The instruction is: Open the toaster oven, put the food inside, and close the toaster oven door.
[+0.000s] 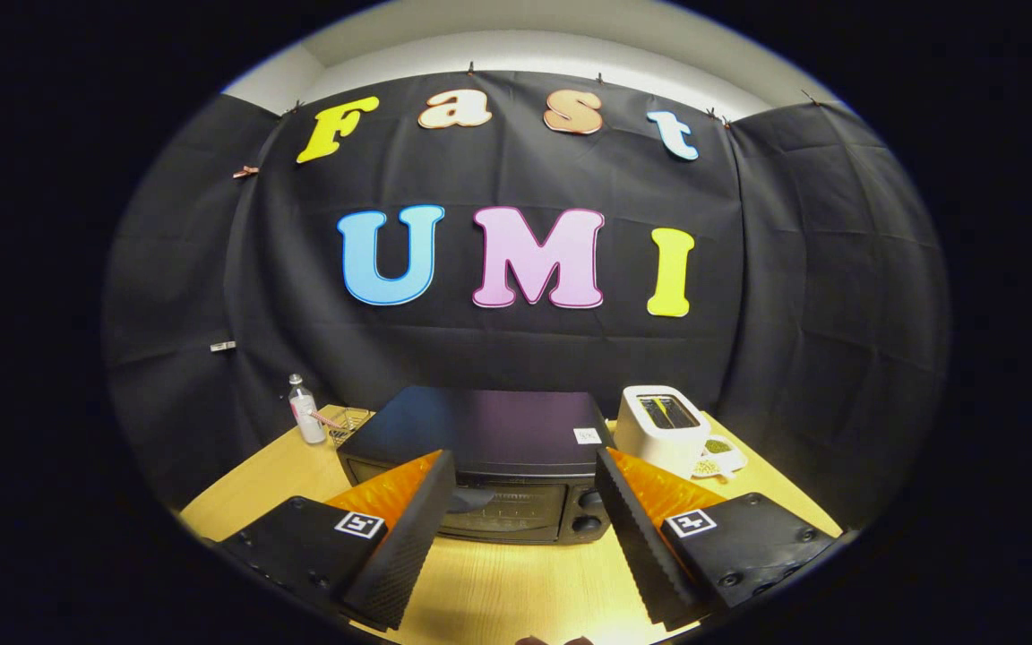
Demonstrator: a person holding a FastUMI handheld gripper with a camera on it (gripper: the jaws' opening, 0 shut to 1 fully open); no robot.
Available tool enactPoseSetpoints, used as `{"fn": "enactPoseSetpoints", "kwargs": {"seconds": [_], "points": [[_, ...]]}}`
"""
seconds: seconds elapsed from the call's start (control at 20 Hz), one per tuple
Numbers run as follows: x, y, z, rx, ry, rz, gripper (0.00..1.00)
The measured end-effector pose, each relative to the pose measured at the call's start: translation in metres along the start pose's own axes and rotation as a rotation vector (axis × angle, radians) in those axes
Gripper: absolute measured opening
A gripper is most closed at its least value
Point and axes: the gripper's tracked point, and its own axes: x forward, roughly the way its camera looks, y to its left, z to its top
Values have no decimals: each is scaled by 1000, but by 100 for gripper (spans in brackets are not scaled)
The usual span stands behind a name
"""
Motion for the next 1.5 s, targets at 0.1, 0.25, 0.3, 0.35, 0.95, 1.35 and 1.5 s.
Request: {"fn": "enactPoseSetpoints", "kwargs": {"seconds": [0.1,0.25,0.3,0.35,0.95,1.35,1.5], "points": [[14,5,-6,14,27,-4,97],[34,19,-20,30,65,-6,98],[41,25,-26,37,84,-4,98],[46,31,-31,44,100,-4,98],[100,64,-94,114,246,-31,100],[87,67,-111,276,333,-13,100],[74,68,-118,259,353,28,100]]}}
